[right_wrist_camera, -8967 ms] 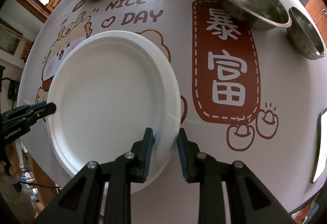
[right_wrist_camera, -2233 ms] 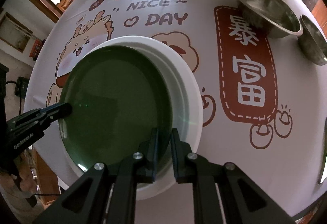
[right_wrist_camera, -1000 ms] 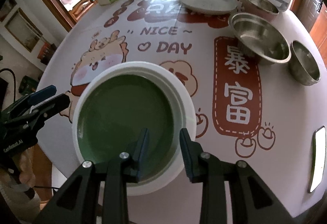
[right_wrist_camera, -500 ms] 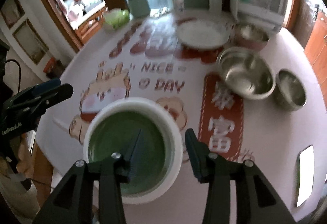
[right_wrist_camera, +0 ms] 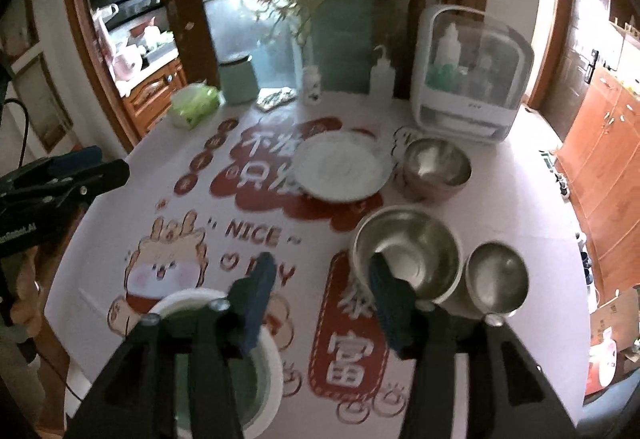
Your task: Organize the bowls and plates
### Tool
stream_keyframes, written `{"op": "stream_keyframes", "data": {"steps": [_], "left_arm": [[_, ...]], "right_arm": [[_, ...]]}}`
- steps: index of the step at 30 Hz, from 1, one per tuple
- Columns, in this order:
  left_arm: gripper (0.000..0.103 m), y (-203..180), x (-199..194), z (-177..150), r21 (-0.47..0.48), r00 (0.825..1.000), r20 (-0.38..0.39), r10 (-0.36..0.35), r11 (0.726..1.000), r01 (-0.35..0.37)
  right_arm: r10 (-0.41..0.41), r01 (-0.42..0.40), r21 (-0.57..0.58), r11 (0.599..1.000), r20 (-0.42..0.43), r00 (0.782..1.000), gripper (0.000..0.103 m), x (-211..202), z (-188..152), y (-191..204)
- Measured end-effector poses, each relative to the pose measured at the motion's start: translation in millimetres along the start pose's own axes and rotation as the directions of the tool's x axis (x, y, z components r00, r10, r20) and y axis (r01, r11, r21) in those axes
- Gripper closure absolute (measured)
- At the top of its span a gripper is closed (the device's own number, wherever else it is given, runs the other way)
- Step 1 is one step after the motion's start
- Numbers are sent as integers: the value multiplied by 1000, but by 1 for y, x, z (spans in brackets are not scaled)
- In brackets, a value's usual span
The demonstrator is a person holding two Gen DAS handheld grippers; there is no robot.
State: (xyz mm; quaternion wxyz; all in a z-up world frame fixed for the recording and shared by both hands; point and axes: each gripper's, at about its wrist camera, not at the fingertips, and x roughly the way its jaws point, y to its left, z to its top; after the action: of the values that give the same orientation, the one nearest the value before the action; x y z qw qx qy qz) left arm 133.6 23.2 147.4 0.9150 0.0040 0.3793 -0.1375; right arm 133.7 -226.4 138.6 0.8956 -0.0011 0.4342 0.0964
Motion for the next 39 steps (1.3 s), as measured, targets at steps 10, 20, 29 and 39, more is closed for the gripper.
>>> {"op": "stream_keyframes", "data": {"steps": [10, 20, 29, 39], "left_arm": [[29, 4, 62, 57, -59, 999, -35, -21, 998, 19], [29, 14, 174, 91, -100, 992, -125, 2, 995, -14], [29, 24, 272, 76, -164, 967, -252, -34, 986, -8], [39, 27, 328, 63, -206, 942, -324, -85, 978, 17]], "right_arm": [[-64, 64, 9, 998, 6, 998, 38, 30, 62, -37], [-41, 54, 88, 995, -142, 989, 38, 128, 95, -72], [30, 33, 213, 976, -286, 958, 50, 209, 95, -97], [137, 1, 347, 938, -372, 918, 69, 267, 81, -118]]}}
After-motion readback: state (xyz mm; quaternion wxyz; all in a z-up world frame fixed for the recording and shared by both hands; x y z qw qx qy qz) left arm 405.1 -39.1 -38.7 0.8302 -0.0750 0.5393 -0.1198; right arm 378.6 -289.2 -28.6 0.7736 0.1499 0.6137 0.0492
